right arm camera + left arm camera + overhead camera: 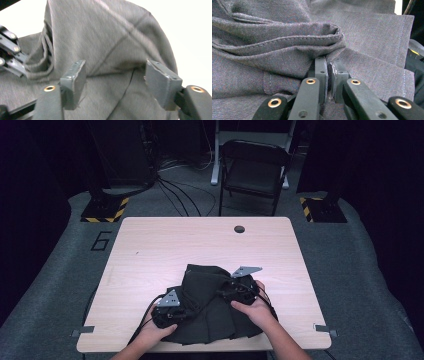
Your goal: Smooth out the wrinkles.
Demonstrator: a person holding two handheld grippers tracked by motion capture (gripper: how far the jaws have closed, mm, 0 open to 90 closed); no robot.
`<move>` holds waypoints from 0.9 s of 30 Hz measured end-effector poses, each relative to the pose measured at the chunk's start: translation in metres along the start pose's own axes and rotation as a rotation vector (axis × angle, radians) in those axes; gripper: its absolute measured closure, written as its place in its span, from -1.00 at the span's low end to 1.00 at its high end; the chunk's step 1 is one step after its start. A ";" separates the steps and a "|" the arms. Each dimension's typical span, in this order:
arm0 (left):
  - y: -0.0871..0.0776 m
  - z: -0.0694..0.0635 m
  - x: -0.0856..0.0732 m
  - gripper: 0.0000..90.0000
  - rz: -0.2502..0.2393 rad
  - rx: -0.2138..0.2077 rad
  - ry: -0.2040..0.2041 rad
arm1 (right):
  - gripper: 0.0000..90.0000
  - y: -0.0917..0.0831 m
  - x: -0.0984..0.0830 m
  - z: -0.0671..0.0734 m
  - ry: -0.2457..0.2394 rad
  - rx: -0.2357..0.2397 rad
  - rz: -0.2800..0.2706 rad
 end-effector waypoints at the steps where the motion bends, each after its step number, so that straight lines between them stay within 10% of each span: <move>1: 0.000 0.001 0.000 0.90 0.000 0.002 0.007 | -0.31 0.000 0.005 -0.001 -0.018 -0.001 -0.010; 27: 0.001 0.000 -0.001 0.89 -0.020 -0.007 -0.015 | -0.70 0.059 0.063 -0.025 -0.004 0.076 -0.013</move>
Point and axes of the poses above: each handheld gripper's, and its own axes: y roughly forward along the jaws, x roughly out of its top, z roughly to its left, the point moved 7 cm from there along y, roughly forward along the jaws, and after that the axes turned 11 degrees about -y, right-handed, at the moved point
